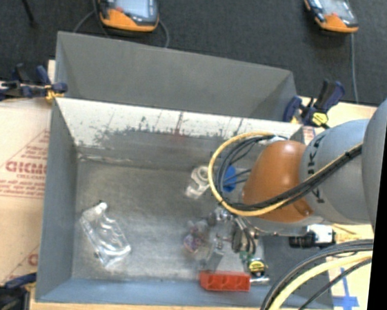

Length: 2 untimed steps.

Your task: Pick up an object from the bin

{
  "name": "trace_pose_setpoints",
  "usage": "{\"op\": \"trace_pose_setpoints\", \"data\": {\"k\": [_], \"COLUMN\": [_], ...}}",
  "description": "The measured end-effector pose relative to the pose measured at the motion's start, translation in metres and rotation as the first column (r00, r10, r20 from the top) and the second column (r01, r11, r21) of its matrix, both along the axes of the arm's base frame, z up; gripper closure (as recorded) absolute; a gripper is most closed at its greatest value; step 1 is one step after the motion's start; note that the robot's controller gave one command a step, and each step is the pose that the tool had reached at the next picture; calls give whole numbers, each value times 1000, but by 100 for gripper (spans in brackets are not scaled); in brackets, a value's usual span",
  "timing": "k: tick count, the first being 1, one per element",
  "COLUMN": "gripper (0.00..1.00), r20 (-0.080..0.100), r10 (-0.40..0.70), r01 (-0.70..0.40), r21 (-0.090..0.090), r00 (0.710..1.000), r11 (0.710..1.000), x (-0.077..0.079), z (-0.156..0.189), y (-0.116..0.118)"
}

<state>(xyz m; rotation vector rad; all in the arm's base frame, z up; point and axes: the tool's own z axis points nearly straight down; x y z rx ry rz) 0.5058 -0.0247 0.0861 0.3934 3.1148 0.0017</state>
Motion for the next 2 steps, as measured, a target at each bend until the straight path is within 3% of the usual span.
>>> {"op": "trace_pose_setpoints", "data": {"k": [1,2], "gripper": [100,100], "r20": [2,9], "r10": [4,21], "r01": [-4,-21], "r21": [-2,-2], "r00": [1000,1000], "r11": [1000,1000], "x": [0,-16], "z": [2,149], "y": [-1,-3]}}
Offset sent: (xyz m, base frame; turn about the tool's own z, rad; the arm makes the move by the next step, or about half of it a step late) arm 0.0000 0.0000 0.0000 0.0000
